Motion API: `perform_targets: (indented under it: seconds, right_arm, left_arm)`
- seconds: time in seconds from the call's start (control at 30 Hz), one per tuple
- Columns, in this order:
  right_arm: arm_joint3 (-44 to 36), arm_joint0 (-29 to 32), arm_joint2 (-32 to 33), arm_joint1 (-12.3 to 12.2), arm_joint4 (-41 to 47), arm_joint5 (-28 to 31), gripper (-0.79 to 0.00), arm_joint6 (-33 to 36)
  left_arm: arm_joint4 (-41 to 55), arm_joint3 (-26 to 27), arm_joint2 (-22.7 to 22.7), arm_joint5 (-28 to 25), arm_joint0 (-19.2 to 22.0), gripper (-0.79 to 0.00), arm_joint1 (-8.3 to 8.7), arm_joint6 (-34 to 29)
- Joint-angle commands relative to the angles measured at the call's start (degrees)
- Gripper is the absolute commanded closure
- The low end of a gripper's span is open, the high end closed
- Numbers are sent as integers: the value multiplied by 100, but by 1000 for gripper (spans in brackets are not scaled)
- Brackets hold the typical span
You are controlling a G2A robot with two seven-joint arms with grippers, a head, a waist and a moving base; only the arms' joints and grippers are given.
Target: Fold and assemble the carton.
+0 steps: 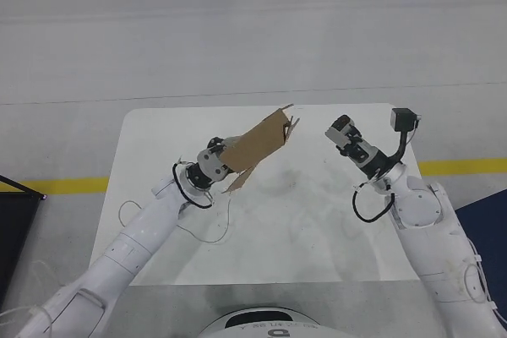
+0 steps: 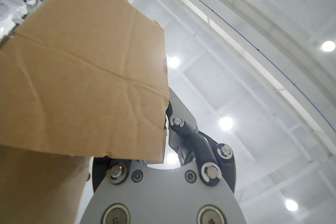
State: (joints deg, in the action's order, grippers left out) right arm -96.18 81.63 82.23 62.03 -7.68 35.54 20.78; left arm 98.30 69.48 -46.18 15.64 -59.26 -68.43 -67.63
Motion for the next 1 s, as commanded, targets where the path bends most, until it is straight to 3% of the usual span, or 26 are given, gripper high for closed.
perform_targets:
  seconds: [0.0, 0.23, 0.4, 0.97]
  right_arm:
    - [-43, 41, 53, -10, -82, -45, -785, 45]
    - [-115, 119, 105, -18, -302, -287, -785, 72]
    - [-36, 76, 109, 1, -338, -674, -785, -111]
    - [-165, -413, -504, 74, -324, -496, -785, 328]
  left_arm:
    - [230, -140, 139, 242, 99, 0, -105, -168]
    - [64, -623, 596, 1112, 514, 0, -397, -989]
    - [457, -708, 718, 1115, 618, 0, -530, -987]
    - [323, -1571, 820, 979, 1069, 0, -875, -1122]
